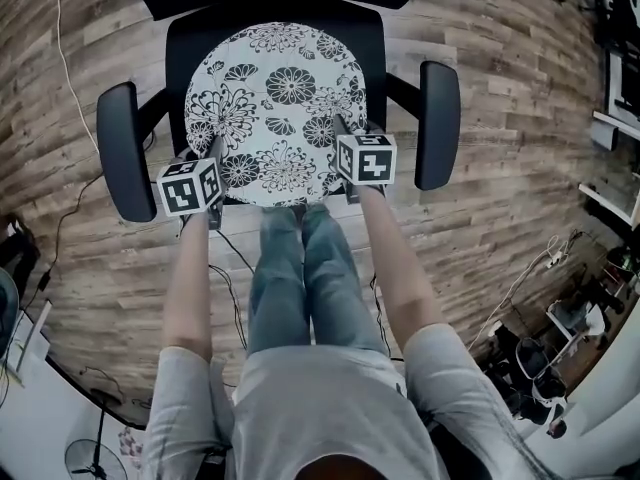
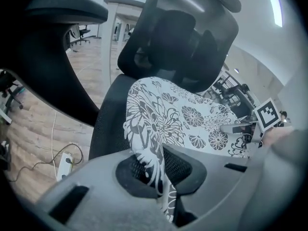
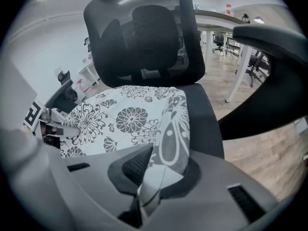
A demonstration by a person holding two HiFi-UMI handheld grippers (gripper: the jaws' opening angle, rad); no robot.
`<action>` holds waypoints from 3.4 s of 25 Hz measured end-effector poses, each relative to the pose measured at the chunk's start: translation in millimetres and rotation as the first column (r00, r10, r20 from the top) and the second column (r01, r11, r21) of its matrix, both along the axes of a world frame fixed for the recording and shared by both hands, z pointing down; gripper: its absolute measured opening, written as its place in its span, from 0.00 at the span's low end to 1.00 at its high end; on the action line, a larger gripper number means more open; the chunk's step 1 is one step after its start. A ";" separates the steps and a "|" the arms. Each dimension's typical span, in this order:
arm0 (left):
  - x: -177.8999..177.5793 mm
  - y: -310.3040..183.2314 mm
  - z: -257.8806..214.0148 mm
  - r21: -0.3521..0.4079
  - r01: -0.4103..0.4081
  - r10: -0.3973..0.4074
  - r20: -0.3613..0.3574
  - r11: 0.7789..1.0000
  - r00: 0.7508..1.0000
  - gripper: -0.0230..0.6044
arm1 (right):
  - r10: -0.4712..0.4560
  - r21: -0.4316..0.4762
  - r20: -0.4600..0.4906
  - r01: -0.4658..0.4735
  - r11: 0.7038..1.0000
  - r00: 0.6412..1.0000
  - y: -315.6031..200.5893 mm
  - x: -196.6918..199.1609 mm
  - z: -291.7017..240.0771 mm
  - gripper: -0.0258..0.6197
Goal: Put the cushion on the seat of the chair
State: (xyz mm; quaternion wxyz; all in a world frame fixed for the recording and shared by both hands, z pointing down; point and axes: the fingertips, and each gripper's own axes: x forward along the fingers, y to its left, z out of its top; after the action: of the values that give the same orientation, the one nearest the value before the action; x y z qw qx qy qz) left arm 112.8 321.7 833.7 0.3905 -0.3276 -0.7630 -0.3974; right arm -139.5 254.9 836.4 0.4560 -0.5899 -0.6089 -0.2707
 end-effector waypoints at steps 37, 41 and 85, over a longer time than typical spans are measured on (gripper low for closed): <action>27.6 3.2 -79.6 -0.386 0.015 -0.101 -0.204 0.922 0.974 0.09 | -0.052 -0.223 0.094 0.072 0.972 0.994 -29.2 -1.0 -73.9 0.07; 20.0 -8.8 -107.2 -0.417 0.036 -0.100 -0.132 0.908 0.986 0.06 | -0.094 -0.264 0.099 0.118 0.957 0.991 -32.9 9.2 -97.7 0.07; -16.2 -102.3 -452.9 -0.775 0.190 0.053 0.276 0.603 0.960 0.06 | -0.087 -0.730 0.212 0.217 0.648 0.973 -104.1 19.2 -445.3 0.07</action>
State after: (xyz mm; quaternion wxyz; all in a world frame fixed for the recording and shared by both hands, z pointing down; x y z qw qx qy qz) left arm 96.6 219.3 380.8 0.0802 -0.4386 -0.8922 -0.0728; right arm -120.3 150.8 391.1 0.0990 -0.7508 -0.6483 -0.0796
